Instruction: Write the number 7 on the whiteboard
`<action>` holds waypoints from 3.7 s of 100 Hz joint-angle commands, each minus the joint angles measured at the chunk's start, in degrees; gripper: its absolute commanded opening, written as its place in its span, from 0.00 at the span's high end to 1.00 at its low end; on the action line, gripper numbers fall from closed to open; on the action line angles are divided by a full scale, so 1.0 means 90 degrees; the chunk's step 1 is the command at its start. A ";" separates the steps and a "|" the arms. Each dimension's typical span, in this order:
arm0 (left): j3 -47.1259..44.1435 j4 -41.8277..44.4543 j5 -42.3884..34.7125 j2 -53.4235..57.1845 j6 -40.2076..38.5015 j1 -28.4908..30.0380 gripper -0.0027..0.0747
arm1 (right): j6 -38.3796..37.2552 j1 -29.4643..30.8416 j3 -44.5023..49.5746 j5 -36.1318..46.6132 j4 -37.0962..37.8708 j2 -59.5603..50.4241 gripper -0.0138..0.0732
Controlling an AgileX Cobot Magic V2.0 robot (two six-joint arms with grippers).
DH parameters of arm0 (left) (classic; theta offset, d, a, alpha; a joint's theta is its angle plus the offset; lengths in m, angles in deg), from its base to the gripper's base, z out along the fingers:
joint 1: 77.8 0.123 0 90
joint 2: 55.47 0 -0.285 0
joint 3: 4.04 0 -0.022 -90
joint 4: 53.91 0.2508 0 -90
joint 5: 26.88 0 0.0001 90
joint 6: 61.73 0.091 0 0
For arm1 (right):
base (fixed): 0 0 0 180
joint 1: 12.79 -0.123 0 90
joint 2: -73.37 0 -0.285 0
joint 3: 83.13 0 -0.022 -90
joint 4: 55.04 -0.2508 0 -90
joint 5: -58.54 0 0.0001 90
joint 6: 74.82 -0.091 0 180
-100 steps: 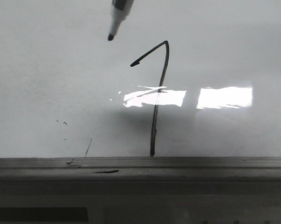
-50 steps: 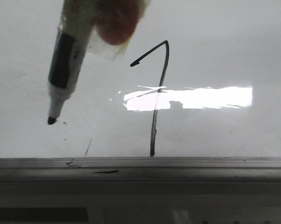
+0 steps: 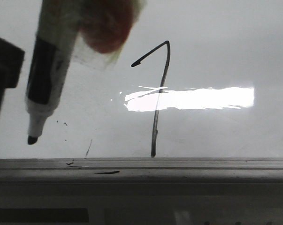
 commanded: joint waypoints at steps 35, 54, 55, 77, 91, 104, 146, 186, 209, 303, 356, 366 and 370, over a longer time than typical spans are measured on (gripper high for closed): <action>0.0801 -0.0268 0.0218 -0.1192 0.0161 -0.0030 0.60 | -0.0006 0.0021 -0.0158 -0.0225 -0.0174 -0.0037 0.92; 0.0801 -0.0271 0.0166 -0.1220 0.0161 -0.0030 0.90 | -0.0006 0.0021 -0.0158 -0.0225 -0.0174 -0.0037 0.92; 0.0801 -0.0271 0.0165 -0.1220 0.0161 -0.0030 0.91 | -0.0006 0.0021 -0.0158 -0.0225 -0.0174 -0.0037 0.92; 0.0801 -0.0280 0.0109 -0.1220 0.0161 -0.0030 0.99 | -0.0006 0.0021 -0.0158 -0.0225 -0.0174 -0.0037 0.92; 0.0801 -0.0280 0.0109 -0.1220 0.0161 -0.0030 0.99 | -0.0006 0.0021 -0.0158 -0.0225 -0.0174 -0.0037 0.92; 0.0801 -0.0382 0.0109 -0.1220 0.0161 -0.0030 0.99 | -0.0006 0.0021 -0.0158 -0.0169 -0.0174 -0.0037 0.80; 0.0639 -0.0605 0.0395 -0.1220 -0.0238 -0.0030 0.99 | -0.0006 0.0021 -0.0158 0.1041 -0.0722 -0.0571 0.20; 0.0440 -0.0658 -0.0839 -0.1230 -0.1978 -0.0030 0.99 | -0.0131 0.0021 -0.0158 0.2228 -0.0965 -0.1961 0.31; 0.0440 -0.0658 -0.1534 -0.1616 -0.2795 -0.0030 0.99 | -0.0141 0.0021 -0.0158 0.2374 -0.1216 -0.2036 0.92; 0.0435 -0.1404 -0.3370 -0.2788 -0.3066 0.0405 0.99 | -0.0144 0.0021 -0.0158 0.2457 -0.1216 -0.2036 0.92; 0.0435 -0.1350 -0.3583 -0.2788 -0.3066 0.0492 0.85 | -0.0144 0.0021 -0.0158 0.2445 -0.1494 -0.2036 0.92; 0.0435 -0.1350 -0.3632 -0.2788 -0.3066 0.0492 0.65 | -0.0144 0.0021 -0.0158 0.2405 -0.1494 -0.2036 0.92; 0.0435 -0.1350 -0.3632 -0.2788 -0.3066 0.0492 0.61 | -0.0144 0.0021 -0.0158 0.2402 -0.1494 -0.2036 0.92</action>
